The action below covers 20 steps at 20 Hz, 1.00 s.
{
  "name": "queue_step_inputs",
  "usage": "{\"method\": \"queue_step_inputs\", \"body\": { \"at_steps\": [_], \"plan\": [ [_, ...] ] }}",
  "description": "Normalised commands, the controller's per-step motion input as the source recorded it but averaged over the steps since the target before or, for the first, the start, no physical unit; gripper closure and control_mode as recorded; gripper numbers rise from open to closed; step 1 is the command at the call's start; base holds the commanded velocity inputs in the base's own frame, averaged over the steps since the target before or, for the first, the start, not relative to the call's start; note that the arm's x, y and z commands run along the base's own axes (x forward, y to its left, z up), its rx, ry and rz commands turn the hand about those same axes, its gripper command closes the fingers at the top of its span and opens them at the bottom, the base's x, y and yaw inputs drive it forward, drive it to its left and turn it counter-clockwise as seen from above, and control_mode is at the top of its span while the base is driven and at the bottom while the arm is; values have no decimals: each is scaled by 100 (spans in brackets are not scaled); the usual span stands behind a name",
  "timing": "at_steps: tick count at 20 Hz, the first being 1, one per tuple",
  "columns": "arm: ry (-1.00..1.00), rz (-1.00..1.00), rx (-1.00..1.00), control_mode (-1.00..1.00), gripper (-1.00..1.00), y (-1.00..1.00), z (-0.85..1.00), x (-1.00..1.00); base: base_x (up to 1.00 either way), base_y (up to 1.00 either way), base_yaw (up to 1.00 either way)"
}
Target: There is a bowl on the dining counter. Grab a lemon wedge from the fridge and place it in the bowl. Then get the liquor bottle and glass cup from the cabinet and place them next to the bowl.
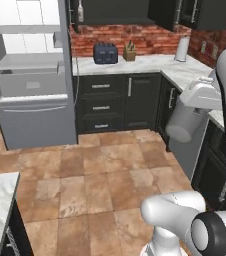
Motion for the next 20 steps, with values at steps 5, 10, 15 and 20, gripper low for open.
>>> {"method": "queue_step_inputs", "body": {
  "at_steps": [5,10,15,20],
  "plan": [
    [0,0,0,100,100,0,0,0,-100,-17,-20],
    [0,0,0,100,100,0,0,0,-100,-26,-21],
    [0,0,0,100,100,0,0,0,-100,-30,-20],
    [0,0,0,100,100,0,0,0,-100,-36,-20]
  ]
}}
